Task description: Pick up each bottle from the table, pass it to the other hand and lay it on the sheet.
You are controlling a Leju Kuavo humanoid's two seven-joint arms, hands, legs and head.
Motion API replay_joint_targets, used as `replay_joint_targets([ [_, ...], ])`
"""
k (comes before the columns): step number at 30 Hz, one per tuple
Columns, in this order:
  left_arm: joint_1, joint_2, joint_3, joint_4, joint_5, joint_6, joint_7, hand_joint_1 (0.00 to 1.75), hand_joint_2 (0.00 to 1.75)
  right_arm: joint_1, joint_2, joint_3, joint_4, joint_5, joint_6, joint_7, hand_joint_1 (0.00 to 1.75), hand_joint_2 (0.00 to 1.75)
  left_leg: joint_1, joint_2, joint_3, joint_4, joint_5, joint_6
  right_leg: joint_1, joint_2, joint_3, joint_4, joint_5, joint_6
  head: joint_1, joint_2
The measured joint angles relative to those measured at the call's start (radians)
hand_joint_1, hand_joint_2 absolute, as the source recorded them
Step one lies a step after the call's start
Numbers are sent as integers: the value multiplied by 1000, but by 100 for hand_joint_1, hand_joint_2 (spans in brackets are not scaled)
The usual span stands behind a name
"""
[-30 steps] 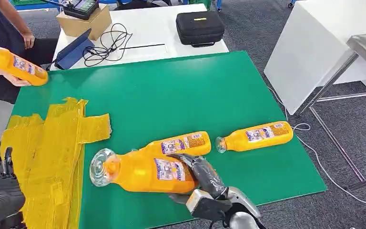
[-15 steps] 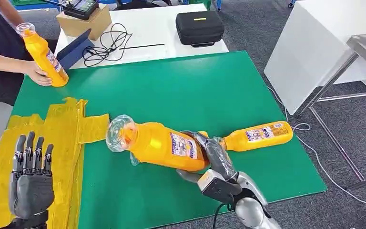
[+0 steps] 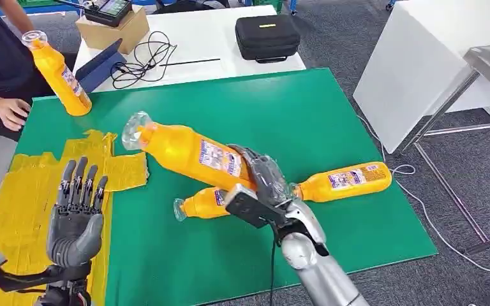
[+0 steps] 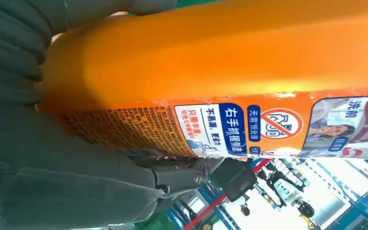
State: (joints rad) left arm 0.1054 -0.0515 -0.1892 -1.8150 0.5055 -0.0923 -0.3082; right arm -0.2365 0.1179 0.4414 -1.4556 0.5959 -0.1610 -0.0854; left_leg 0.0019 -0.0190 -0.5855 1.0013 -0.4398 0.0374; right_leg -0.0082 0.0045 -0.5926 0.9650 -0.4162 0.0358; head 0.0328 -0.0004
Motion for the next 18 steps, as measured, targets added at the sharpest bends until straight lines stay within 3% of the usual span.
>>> replay_joint_targets([
  [12, -95, -20, -22, 64, 30, 9, 21, 0, 175, -184, 107, 74, 188, 33, -15, 57, 175, 175, 0, -1, -2, 0, 0, 0, 0, 0, -2, 0, 0, 0, 0, 0],
  [18, -125, -33, -23, 84, 40, 28, 24, 0, 175, -213, 165, 153, 227, 58, -6, 69, 175, 175, 1, 0, -2, 0, 0, 0, 0, 0, -2, 1, 0, 0, 0, 0],
])
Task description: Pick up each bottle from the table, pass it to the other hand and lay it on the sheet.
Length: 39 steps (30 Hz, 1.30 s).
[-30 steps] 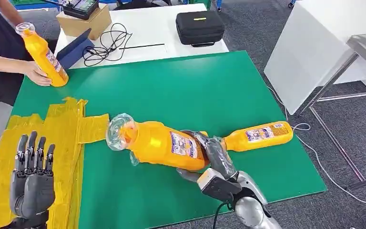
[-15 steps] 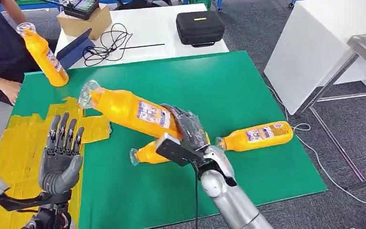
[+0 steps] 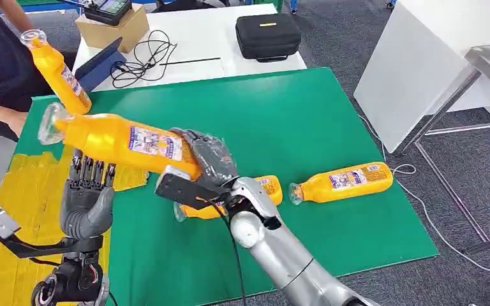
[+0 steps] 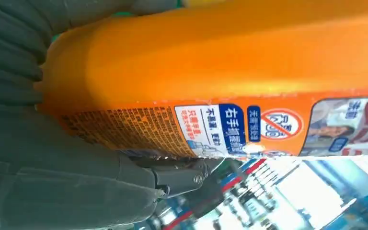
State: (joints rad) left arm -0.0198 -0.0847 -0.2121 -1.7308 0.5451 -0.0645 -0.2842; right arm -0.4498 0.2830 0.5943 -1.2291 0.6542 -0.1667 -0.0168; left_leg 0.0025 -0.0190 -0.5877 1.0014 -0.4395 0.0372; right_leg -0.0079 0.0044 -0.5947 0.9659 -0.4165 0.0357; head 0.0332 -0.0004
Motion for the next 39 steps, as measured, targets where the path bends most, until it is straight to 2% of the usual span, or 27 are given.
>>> replay_joint_targets([
  [11, 24, -8, 39, -23, -18, 20, 5, 0, 175, 17, 51, 182, 18, 94, 10, 77, 175, 175, 0, -1, -1, 0, 0, 0, 0, 0, -1, 0, -1, 0, 0, 0],
  [26, 119, -28, 111, -109, -37, 25, 2, 0, 175, 34, 52, 283, 18, 86, 27, 104, 175, 175, 0, 2, -1, 0, -1, 0, 0, 2, -2, 0, -1, -1, 0, 0],
  [27, 122, -29, 114, -113, -38, 25, 2, 150, 175, 34, 52, 285, 18, 86, 27, 104, 175, 175, 0, 3, -1, 0, -1, -1, 0, 2, -2, 0, -1, -1, 0, 0],
  [28, 124, -31, 115, -116, -39, 25, 2, 175, 175, 35, 52, 287, 18, 86, 27, 104, 175, 175, 0, 3, -1, 0, -1, -1, 0, 2, -2, 0, -1, -1, 0, 0],
  [39, 143, -73, 150, -162, -41, 19, 17, 175, 175, 30, 51, 291, 18, 73, 42, 99, 175, 175, 0, 2, -1, 0, -1, 0, 0, 2, -2, 0, -1, -1, 0, 0],
])
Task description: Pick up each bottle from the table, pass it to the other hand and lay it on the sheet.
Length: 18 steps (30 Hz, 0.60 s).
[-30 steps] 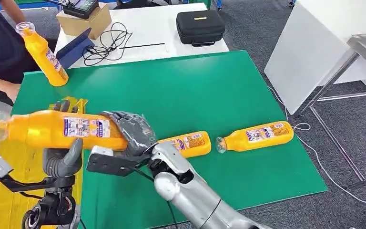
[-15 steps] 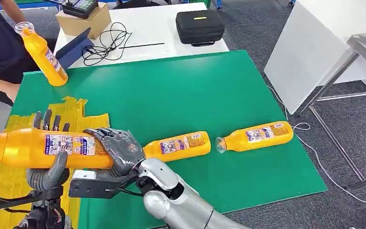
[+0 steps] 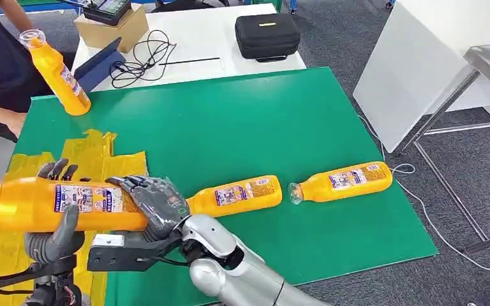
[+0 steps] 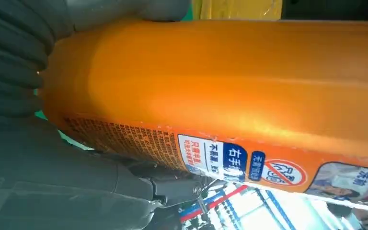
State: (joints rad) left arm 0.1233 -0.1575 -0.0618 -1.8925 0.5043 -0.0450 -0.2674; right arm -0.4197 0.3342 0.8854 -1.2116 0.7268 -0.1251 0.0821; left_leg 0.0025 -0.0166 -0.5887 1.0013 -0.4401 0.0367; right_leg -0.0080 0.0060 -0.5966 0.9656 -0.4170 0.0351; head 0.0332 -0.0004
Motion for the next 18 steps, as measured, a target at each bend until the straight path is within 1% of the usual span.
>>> replay_joint_targets([
  [5, 0, -14, 14, -6, -4, -7, 9, 175, 175, -7, -6, 0, 3, -15, 5, -13, 175, 175, 0, 0, 0, 0, 0, 0, 0, 0, 0, 0, 0, 0, 0, 0],
  [6, 1, -15, 15, -6, -10, -9, 9, 175, 175, -7, -7, 0, 4, -15, 5, -13, 10, 175, 0, 0, 0, 0, 0, 0, 0, 0, 0, 0, 0, 0, 0, 0],
  [7, 2, -16, 15, -6, -13, -11, 8, 175, 175, -7, -8, 0, 5, -12, 2, -13, 0, 0, 0, 0, 0, 0, 0, 0, 0, 0, 0, 0, 0, 0, 0, 0],
  [10, 3, -17, 15, -6, -37, -23, 2, 175, 175, 6, -11, 0, 5, 42, -44, 4, 0, 0, 0, 0, 0, 0, 0, 0, 0, 0, 0, 0, 0, 0, 1, 0],
  [13, 4, -16, 40, -8, -92, -17, -19, 175, 175, 55, -34, -11, -28, 94, -86, 26, 0, 0, 0, -1, 0, 0, 0, 0, 0, 0, 0, 0, 0, 0, 0, 0],
  [15, 10, -16, 70, -14, -128, -19, -26, 175, 175, 87, -61, -39, -77, 101, -92, 26, 0, 0, 0, -1, 0, 0, 0, 0, 0, 0, 0, 0, 0, 0, 0, 0],
  [18, 12, -15, 96, -14, -137, -24, -27, 175, 175, 107, -83, -64, -122, 102, -90, 26, 0, 0, 0, -1, 0, 0, 0, 0, 0, 0, 0, 0, 0, 0, 0, 0],
])
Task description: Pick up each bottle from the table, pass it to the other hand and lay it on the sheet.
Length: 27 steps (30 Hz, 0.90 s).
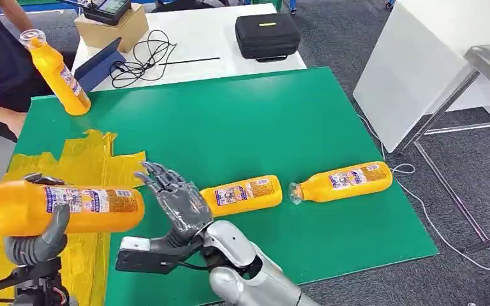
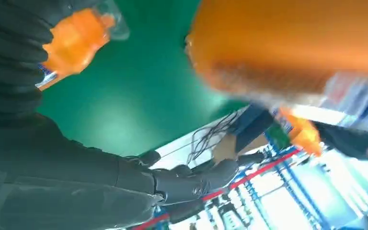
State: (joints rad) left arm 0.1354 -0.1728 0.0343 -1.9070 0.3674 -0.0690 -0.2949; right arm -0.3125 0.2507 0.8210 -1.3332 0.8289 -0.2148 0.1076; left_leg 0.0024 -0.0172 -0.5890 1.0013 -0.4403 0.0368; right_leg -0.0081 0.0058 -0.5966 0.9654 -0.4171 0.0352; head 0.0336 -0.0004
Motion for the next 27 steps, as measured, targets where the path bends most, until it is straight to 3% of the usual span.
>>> replay_joint_targets([
  [6, 1, 0, 21, -4, -17, -2, 0, 175, 175, 21, -16, -20, -37, 8, 0, -4, 0, 0, 0, 0, 0, 0, 0, 0, 0, 0, 0, 0, 0, 0, 0, 0],
  [13, 14, 22, 104, 5, -357, 124, -43, 175, 175, 107, -76, -127, -199, 0, -56, -45, 0, 0, 0, 0, 0, 0, 0, 0, 0, 0, 0, 0, 0, 0, 0, 0],
  [18, 10, 72, 171, 48, -847, 377, -66, 175, 175, 183, -111, -230, -317, 1, -36, -83, 0, 0, 0, -1, 0, 0, 0, 0, 0, 0, 0, 0, 0, 0, 0, 0],
  [27, -21, 182, 117, 297, -1421, 736, 22, 175, 175, 255, -171, -261, -376, -39, -68, -136, 0, 0, 0, 0, 1, 0, 0, 0, 0, 0, 0, 0, 0, 0, 0, 0],
])
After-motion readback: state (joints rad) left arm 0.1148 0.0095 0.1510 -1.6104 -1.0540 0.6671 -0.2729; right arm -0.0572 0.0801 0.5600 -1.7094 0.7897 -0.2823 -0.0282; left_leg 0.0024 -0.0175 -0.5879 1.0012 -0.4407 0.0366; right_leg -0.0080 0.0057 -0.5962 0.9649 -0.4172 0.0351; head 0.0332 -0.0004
